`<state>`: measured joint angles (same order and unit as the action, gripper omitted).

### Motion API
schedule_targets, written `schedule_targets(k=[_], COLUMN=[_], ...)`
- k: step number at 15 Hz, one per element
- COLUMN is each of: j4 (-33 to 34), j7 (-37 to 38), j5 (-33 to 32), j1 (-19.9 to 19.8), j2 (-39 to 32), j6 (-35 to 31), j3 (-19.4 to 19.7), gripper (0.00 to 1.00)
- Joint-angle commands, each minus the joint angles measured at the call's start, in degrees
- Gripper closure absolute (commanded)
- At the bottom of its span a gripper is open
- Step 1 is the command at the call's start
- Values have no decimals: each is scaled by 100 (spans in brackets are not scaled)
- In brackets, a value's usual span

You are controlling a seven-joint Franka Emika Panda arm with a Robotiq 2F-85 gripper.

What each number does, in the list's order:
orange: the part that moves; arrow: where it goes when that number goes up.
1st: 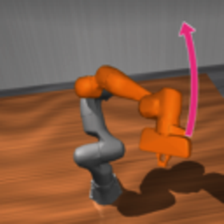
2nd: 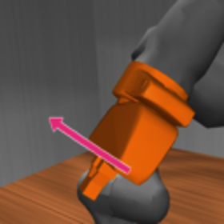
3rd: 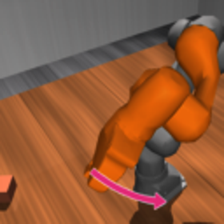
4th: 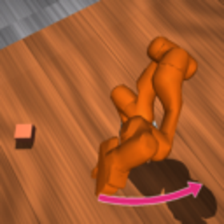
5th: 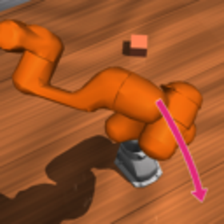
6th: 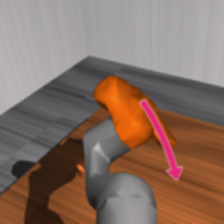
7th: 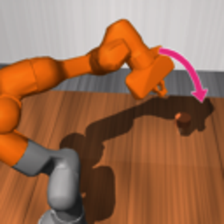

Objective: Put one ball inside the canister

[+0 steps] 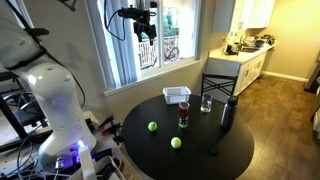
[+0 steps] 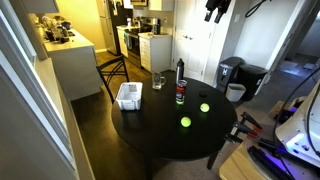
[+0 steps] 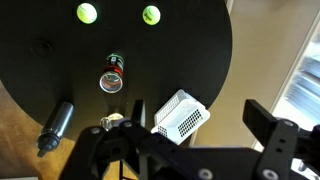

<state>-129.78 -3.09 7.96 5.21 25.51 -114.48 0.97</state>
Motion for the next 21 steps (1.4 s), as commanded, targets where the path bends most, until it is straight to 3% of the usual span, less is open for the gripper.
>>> schedule_targets(k=[1,7,12,18,21], j4=[-383,-1286,-1321,-806,-526], j7=[136,220,183,48,83], j5=[-40,-39,330,968,935], j1=[-230,-667,-582,-263,-267], j2=[-6,-484,-1346,-2679,-3280], j6=[-462,-2027,-3078,-3442,-3421], j3=[-25,200,308,68,-118], gripper=[0,0,0,0,0])
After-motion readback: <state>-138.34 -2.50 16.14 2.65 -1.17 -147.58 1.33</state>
